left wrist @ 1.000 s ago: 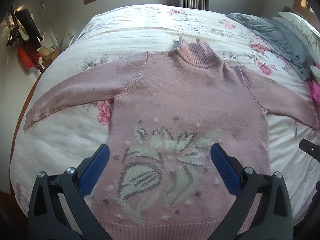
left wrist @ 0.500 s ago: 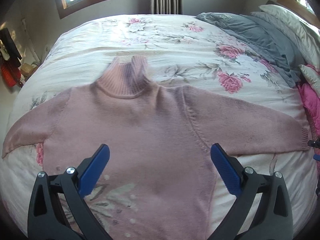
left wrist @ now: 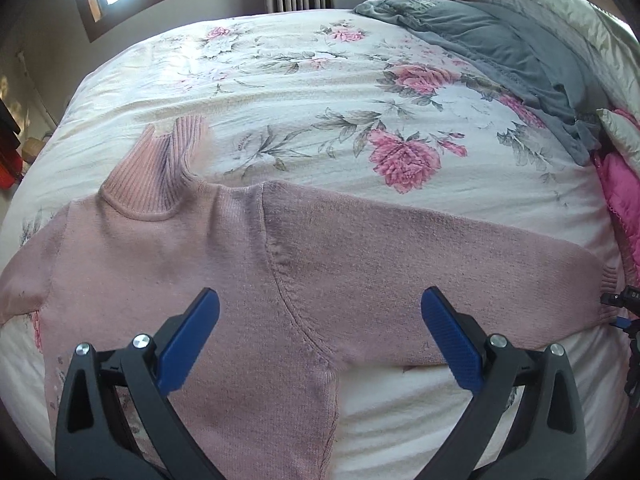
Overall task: Fold small clothes
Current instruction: 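Reach the right gripper to the sleeve cuff nearest it and grasp, then fold the held sleeve across the sweater body and open the right gripper, then grasp the folded sleeve's ribbed cuff with the left gripper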
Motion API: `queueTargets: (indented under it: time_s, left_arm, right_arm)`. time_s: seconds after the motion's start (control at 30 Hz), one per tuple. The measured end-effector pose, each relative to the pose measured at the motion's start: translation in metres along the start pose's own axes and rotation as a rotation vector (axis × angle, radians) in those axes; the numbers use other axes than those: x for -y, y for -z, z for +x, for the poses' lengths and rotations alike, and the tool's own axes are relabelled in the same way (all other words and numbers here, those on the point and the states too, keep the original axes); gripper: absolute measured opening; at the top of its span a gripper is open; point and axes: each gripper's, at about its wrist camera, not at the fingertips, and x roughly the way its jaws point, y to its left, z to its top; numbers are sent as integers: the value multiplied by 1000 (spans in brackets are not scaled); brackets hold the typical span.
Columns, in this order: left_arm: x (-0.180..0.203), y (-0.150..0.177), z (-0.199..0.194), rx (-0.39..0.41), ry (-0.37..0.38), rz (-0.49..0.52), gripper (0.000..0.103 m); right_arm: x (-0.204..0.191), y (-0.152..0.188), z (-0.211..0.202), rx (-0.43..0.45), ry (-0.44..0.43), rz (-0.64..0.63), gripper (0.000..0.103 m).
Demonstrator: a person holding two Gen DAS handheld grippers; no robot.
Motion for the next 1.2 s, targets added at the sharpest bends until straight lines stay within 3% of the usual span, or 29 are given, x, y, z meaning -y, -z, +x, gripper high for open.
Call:
queueTargets:
  time_s: [0.07, 0.13, 0.2, 0.4, 0.57, 0.8, 0.87, 1.0, 1.07, 1.2]
  left_arm:
    - [-4, 1, 0, 0, -11, 6, 100]
    - [-12, 2, 2, -7, -20, 1, 100]
    - [-21, 3, 6, -22, -27, -10, 100]
    - [-53, 4, 14, -47, -46, -66, 100]
    - [-68, 3, 9, -47, -24, -85, 100]
    - [-75, 3, 2, -53, 28, -94, 100]
    - [-72, 3, 3, -61, 42, -91, 100]
    - [-58, 2, 7, -91, 98, -91, 99]
    - [-45, 2, 9, -108, 145, -83, 99]
    - [-8, 6, 18, -142, 233, -39, 99]
  right_arm:
    - [-2, 2, -2, 15, -15, -15, 64]
    - [-8, 8, -8, 33, -35, -37, 33]
    - [-14, 13, -17, 47, -112, -31, 21]
    - [-79, 44, -54, 124, -286, -156, 20]
    - [-165, 81, -61, 97, -401, -334, 20]
    - [-250, 119, -24, 1, -386, -491, 20]
    - [-259, 126, -13, -15, -355, -517, 20]
    - [-249, 135, 7, -80, -341, -554, 43]
    - [-245, 144, 1, -83, -376, -570, 43]
    - [-219, 162, -22, -34, -347, -566, 43]
